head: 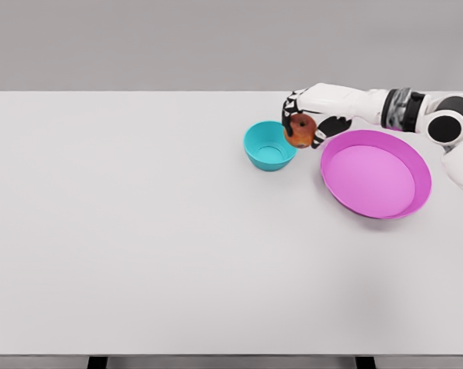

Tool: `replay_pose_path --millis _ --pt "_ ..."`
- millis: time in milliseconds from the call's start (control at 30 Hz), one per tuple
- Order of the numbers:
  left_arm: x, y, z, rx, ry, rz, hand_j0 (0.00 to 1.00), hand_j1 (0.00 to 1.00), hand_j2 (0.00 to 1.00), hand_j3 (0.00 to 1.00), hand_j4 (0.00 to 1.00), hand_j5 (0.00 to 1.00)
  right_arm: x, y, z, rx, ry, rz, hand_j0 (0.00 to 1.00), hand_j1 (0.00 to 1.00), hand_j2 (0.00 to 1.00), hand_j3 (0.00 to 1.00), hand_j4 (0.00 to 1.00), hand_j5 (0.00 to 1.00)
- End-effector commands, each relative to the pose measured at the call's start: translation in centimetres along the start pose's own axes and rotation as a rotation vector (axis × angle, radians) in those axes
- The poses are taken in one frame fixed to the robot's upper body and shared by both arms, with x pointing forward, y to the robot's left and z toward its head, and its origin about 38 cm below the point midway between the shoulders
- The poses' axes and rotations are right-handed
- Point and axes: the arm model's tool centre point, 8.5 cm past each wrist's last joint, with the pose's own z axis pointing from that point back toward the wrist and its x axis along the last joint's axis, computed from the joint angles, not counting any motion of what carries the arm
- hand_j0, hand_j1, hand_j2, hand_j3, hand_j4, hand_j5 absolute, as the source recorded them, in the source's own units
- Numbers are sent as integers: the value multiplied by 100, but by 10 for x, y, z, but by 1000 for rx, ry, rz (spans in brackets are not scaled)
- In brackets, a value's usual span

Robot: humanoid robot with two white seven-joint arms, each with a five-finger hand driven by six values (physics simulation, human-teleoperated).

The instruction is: Put the apple from the pink plate into the blue bowl with your right arm

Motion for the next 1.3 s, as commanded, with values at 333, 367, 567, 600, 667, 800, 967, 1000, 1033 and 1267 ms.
replay_pose_path --millis 333,367,567,600,667,800,967,1000,1033,1267 --pt "0 0 0 0 0 0 100 100 100 100 100 100 9 -6 -29 28 16 45 32 32 32 32 32 32" --pt "0 0 0 0 0 0 100 100 100 100 100 100 10 -6 -32 32 18 52 32 32 32 32 32 32" --pt "0 0 0 0 0 0 100 100 100 100 100 100 10 -4 -47 53 45 47 32 32 32 32 32 32" --pt "0 0 0 0 0 0 100 100 100 100 100 100 10 -4 -47 53 47 45 32 32 32 32 32 32" --pt "0 0 0 0 0 0 100 100 100 100 100 100 11 -3 -50 53 43 44 32 32 32 32 32 32" --pt "0 0 0 0 0 0 100 100 100 100 100 100 14 -6 -55 49 36 42 33 33 33 33 33 33" --pt "0 0 0 0 0 0 100 100 100 100 100 100 13 -5 -56 52 43 39 61 61 61 61 61 61" --pt "0 0 0 0 0 0 100 100 100 100 100 100 10 -8 -57 45 97 7 100 100 100 100 100 100" --pt "0 0 0 0 0 0 100 100 100 100 100 100 9 -7 -57 45 106 -1 100 100 100 100 100 100" --pt "0 0 0 0 0 0 100 100 100 100 100 100 8 -21 -51 29 106 24 100 100 100 100 100 100"
